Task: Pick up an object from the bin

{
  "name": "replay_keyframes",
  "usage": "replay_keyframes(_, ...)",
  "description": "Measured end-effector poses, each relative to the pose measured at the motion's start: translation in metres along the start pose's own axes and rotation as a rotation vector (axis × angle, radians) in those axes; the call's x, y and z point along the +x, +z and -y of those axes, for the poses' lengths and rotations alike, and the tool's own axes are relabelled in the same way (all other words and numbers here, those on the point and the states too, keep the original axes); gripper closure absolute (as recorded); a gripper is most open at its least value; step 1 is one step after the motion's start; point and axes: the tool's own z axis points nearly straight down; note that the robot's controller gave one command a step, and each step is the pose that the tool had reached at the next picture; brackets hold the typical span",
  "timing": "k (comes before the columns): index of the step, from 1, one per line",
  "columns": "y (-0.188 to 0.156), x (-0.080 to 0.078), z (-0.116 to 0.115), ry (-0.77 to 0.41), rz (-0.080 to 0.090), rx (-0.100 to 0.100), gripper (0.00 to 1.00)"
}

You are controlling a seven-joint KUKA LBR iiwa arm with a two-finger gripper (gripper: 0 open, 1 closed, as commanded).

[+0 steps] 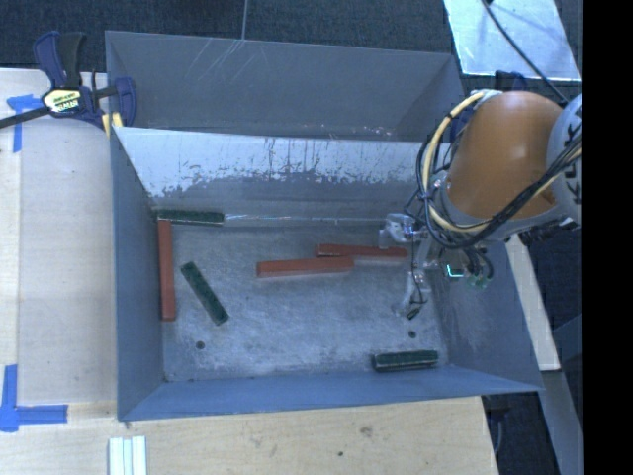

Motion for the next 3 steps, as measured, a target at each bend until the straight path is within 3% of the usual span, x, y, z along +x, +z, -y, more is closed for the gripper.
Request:
replay_keyframes(1,0.010,-0.029,-0.041,-0.395,0.011,0.000,0.00)
replay_keyframes(2,-0.019,0.011,-0.032,-0.811,0.006,0.003,0.00)
replay_keyframes(3,0.061,-0.037,-0.081,-0.972,0.007,0.000,0.00)
